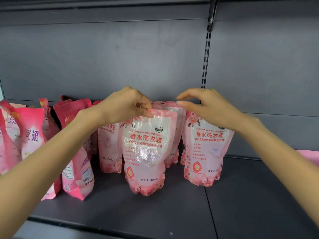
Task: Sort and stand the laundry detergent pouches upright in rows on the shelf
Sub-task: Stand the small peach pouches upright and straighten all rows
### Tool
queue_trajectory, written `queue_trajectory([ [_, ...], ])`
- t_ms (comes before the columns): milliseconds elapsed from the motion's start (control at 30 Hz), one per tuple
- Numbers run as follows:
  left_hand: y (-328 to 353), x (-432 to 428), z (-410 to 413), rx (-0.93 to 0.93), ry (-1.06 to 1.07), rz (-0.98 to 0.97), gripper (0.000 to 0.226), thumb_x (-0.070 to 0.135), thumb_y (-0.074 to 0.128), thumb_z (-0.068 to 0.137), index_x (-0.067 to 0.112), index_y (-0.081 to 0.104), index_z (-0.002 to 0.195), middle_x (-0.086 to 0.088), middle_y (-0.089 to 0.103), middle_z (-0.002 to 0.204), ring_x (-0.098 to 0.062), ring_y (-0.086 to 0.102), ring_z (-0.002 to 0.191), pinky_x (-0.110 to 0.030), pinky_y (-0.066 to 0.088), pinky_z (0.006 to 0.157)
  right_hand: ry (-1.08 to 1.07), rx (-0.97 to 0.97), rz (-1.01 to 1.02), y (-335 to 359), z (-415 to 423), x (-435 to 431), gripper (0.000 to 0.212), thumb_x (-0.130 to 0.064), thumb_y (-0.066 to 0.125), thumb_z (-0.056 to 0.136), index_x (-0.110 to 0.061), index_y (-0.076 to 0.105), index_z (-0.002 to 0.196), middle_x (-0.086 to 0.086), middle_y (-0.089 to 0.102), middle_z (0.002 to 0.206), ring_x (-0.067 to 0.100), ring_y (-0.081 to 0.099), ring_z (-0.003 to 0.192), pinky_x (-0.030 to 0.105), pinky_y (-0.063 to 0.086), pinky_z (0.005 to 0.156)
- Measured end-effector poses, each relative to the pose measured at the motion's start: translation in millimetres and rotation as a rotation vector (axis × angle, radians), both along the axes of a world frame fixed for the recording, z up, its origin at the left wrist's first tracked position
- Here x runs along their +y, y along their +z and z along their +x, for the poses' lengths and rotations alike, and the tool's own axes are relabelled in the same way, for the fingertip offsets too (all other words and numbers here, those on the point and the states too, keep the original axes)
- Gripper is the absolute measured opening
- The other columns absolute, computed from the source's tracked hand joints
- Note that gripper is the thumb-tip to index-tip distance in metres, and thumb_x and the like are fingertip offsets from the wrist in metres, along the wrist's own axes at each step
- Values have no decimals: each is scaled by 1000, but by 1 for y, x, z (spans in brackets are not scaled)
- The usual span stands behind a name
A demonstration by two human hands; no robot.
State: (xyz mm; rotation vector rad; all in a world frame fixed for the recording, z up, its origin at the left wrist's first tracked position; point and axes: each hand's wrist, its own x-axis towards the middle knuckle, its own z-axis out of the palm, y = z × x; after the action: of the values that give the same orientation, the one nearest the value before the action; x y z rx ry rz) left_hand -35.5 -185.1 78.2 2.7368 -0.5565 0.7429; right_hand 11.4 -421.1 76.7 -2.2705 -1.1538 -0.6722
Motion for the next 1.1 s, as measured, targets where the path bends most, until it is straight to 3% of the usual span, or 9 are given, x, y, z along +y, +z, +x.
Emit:
queue_trajectory([
  [67, -1, -5, 1, -7, -24, -8, 3, 30, 73, 77, 28, 70, 78, 9, 70, 72, -11, 60, 69, -37, 52, 72, 64, 93, -11, -3, -10, 12, 36, -45, 60, 84, -23, 63, 113, -15, 64, 110, -8, 57, 98, 2, 40, 84],
  [167, -2, -13, 2, -9, -75, -43, 12, 27, 73, 78, 35, 67, 70, 10, 68, 67, -4, 55, 60, -31, 50, 66, 77, 152, -56, -9, -12, 24, 42, -46, 69, 76, -26, 63, 112, -10, 66, 111, 1, 59, 105, 20, 46, 93],
  [333, -2, -19, -1, 37, -117, -98, 6, 21, 73, 78, 24, 69, 74, 13, 65, 62, 0, 54, 54, -15, 45, 57, 44, 170, -16, -8, -12, 27, 18, -33, 75, 76, -23, 69, 89, -17, 67, 82, 2, 64, 86, 27, 51, 88],
  [467, 8, -6, -6, 93, -76, -73, 3, 21, 74, 77, 22, 71, 78, 3, 72, 77, -9, 65, 72, -21, 49, 73, 12, 182, -58, -5, -11, 21, 12, -31, 76, 75, -25, 67, 81, -11, 71, 78, 4, 66, 79, 38, 52, 87],
  [667, 10, -11, -6, 28, -31, 13, 3, 24, 73, 78, 24, 71, 81, 7, 72, 80, -9, 66, 75, -34, 52, 77, -35, 145, -231, 5, -17, 27, 21, -35, 74, 77, -22, 66, 91, -10, 68, 94, 9, 62, 93, 37, 49, 89],
  [767, 12, -16, -8, 53, -78, -14, 7, 25, 72, 78, 20, 72, 83, 2, 73, 80, -11, 67, 76, -31, 52, 77, -79, 69, -314, 6, -20, 37, 22, -41, 73, 76, -27, 58, 86, -10, 63, 98, 12, 57, 106, 38, 47, 91],
  [833, 16, -10, -9, 98, -94, -64, 14, 30, 68, 80, 18, 72, 85, 0, 73, 82, -12, 66, 79, -25, 49, 77, -73, 83, -320, 7, -19, 39, 24, -38, 73, 77, -21, 61, 87, -4, 66, 105, 14, 57, 110, 40, 47, 93],
  [967, 25, 16, 5, 109, 77, -4, 25, 34, 58, 88, 15, 68, 101, 1, 69, 102, -12, 62, 98, -12, 42, 74, -62, 139, -302, 7, -15, 33, 29, -31, 73, 79, -14, 65, 101, -2, 65, 117, 12, 56, 115, 27, 43, 94],
  [1100, 18, 30, 29, 182, 198, 133, 34, 26, 60, 89, 16, 57, 121, 0, 60, 124, -16, 54, 114, -19, 37, 90, -71, 143, -286, 5, -15, 33, 28, -30, 72, 80, -16, 65, 102, -3, 62, 120, 11, 53, 118, 22, 40, 91],
])
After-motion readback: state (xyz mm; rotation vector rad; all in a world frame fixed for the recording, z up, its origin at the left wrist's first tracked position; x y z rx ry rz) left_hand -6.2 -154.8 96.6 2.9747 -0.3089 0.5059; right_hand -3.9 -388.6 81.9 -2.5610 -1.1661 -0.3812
